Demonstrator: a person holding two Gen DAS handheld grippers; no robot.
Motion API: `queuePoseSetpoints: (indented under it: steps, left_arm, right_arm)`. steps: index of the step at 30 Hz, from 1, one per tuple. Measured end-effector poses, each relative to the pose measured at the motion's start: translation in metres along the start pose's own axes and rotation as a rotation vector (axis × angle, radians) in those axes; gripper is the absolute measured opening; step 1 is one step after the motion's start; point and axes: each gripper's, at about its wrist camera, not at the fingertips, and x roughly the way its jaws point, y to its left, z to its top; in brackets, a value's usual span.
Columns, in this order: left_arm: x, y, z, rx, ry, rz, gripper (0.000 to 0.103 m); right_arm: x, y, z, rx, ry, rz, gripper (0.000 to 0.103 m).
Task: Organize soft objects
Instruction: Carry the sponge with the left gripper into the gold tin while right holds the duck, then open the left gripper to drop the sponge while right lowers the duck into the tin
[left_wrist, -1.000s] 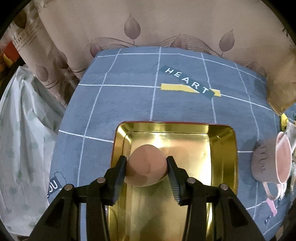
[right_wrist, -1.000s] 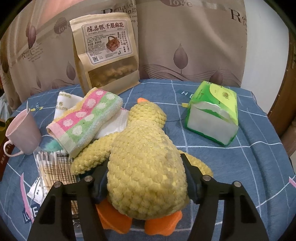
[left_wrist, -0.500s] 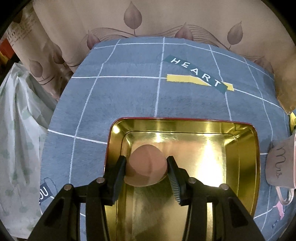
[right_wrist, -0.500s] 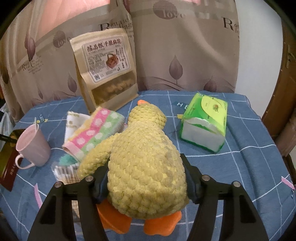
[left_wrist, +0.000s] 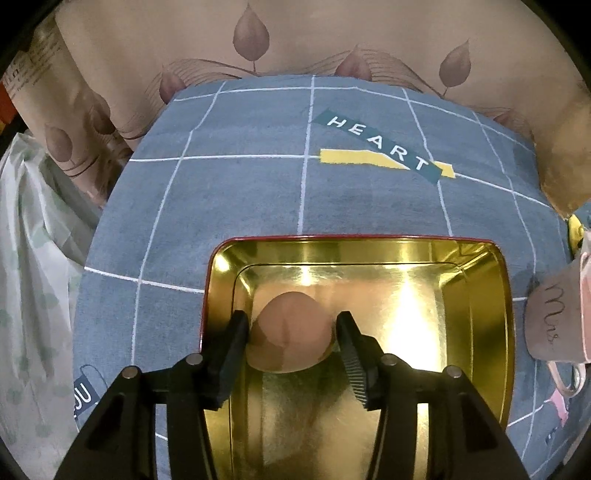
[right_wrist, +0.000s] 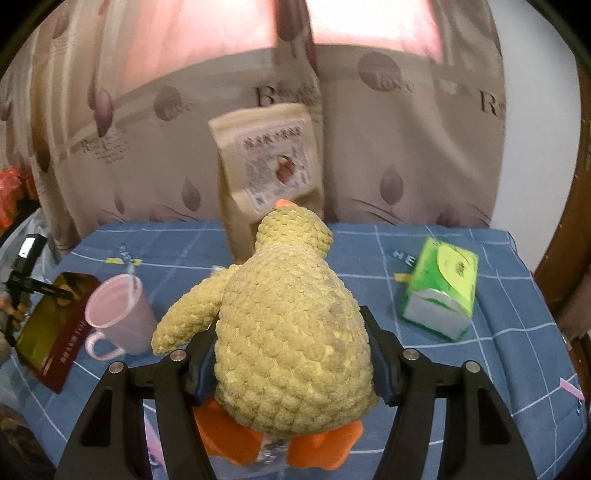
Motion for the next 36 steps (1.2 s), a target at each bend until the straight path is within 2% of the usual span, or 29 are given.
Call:
queuePoseSetpoints:
  steps: [12, 17, 20, 27, 31, 36]
  left_arm:
    - [-0.048, 0.012, -0.015, -0.017, -0.090, -0.030, 0.051]
    - [-0.085, 0.023, -0.039, -0.040, -0.150, 0.093, 0.051]
    - [-0.104, 0.029, -0.060, -0.058, -0.190, 0.134, 0.051]
    - [-0.140, 0.044, -0.112, -0.174, -0.271, 0.137, 0.051]
    - [-0.151, 0.059, -0.138, -0.258, -0.298, 0.138, 0.051]
    - [-0.148, 0.072, -0.162, -0.331, -0.300, 0.144, 0.055]
  right_arm:
    - [-0.026, 0.080, 0.026, -0.110, -0.055, 0.136, 0.062]
    - [-0.029, 0.135, 0.025, -0.179, -0.042, 0.225, 0.062]
    - [-0.026, 0.172, 0.022, -0.211, -0.016, 0.282, 0.062]
    - [-0.013, 0.262, 0.011, -0.294, 0.068, 0.372, 0.062]
    - [-0.002, 0.303, 0.004, -0.328, 0.111, 0.385, 0.062]
    - [0.016, 0.342, -0.008, -0.343, 0.174, 0.354, 0.062]
